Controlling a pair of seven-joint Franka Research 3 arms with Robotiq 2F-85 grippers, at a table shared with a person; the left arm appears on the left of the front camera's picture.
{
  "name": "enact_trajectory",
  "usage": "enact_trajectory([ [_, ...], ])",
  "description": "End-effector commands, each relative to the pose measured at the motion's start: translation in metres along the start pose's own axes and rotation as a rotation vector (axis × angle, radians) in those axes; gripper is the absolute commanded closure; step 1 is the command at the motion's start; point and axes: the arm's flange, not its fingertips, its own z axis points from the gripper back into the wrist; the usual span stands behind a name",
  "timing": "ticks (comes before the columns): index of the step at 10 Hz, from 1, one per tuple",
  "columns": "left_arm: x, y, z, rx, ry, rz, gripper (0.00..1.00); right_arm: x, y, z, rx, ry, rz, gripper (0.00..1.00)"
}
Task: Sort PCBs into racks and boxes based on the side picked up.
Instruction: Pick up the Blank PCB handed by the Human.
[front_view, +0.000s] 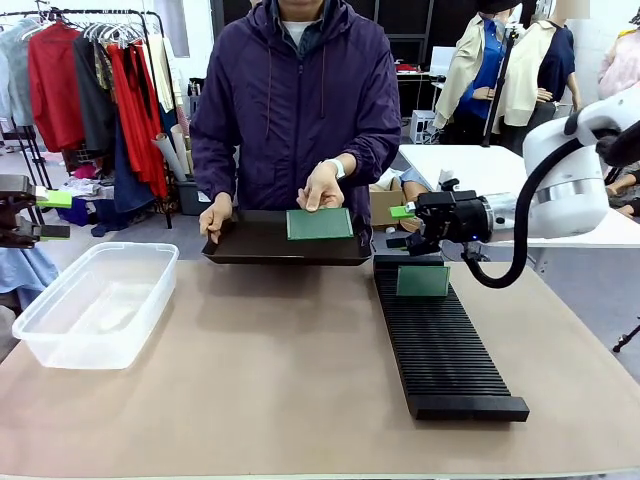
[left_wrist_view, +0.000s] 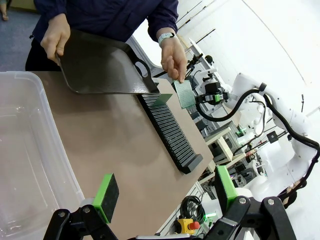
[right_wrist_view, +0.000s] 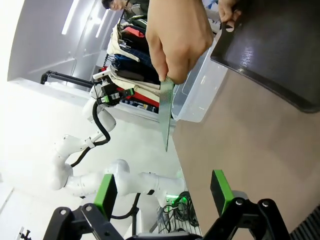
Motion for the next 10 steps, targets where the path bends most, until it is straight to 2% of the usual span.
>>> enact_trajectory([
  [1,-0.001,-0.001,0.001,-0.012,-0.006,0.0,0.0,0.017,-0.003,-0.011,-0.023,0.034,0.011,0.0],
  [6,-0.001,-0.001,0.001,-0.012,-0.006,0.0,0.0,0.045,-0.004,-0.038,-0.009,0.11,0.001,0.0],
  [10,-0.001,-0.001,0.001,-0.012,-0.006,0.0,0.0,0.059,-0.005,-0.057,0.012,0.1,0.054,0.0],
])
